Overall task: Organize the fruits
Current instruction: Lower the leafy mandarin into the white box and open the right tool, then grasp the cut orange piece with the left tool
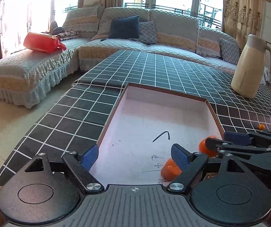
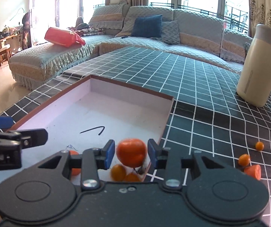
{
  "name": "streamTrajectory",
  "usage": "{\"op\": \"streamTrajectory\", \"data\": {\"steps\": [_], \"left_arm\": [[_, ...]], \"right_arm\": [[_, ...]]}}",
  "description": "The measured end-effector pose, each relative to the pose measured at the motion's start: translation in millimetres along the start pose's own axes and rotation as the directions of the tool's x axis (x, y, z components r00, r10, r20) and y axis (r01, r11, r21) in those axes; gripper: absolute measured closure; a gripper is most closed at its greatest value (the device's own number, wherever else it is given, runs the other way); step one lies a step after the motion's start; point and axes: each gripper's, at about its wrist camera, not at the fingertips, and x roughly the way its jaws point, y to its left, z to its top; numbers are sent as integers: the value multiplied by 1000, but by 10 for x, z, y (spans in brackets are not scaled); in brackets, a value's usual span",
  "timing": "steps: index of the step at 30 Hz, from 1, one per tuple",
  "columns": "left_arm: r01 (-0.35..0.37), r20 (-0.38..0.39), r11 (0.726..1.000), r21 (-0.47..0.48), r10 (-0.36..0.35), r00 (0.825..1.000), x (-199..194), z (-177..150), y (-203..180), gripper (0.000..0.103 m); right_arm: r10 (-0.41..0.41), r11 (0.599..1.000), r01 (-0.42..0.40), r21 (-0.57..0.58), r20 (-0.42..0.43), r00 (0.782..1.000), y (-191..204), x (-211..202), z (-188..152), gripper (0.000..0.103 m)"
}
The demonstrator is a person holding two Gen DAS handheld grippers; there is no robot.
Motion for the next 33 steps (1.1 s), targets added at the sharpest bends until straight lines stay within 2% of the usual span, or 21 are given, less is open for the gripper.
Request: {"op": "streamTrajectory", "data": {"steps": [9, 15, 24, 25, 26, 28, 31, 33], "left_arm": [[10, 6, 1000, 9, -10, 1000, -12, 41, -149, 19], [41, 20, 999, 31, -41, 999, -50, 93, -417, 19], [117, 30, 986, 120, -121, 992, -108, 122, -1194, 19], [130, 31, 983, 129, -135, 990, -107, 112, -1289, 17], [145, 32, 980, 138, -151, 988, -120, 81, -1389, 7], [150, 60, 976, 155, -161, 985, -145, 27, -1593, 0], [151, 62, 963, 224, -168, 984, -126, -55, -1918, 0], [165, 50, 958, 236, -182, 982, -92, -105, -2073, 0]], "right_arm": [[-21, 1000, 20, 18, 35, 999, -201, -271, 15, 65], [-53, 998, 51, 21, 62, 997, -524, -610, -107, 64], [-177, 983, 173, 54, 70, 982, -1390, -1100, -372, 64], [-190, 981, 186, 62, 72, 979, -1486, -1135, -397, 64], [-202, 978, 197, 74, 71, 977, -1590, -1164, -432, 64], [-219, 973, 213, 92, 64, 974, -1747, -1193, -494, 64], [-230, 968, 223, 118, 56, 971, -1935, -1211, -593, 64], [-229, 966, 220, 138, 53, 972, -2016, -1217, -632, 64]]}}
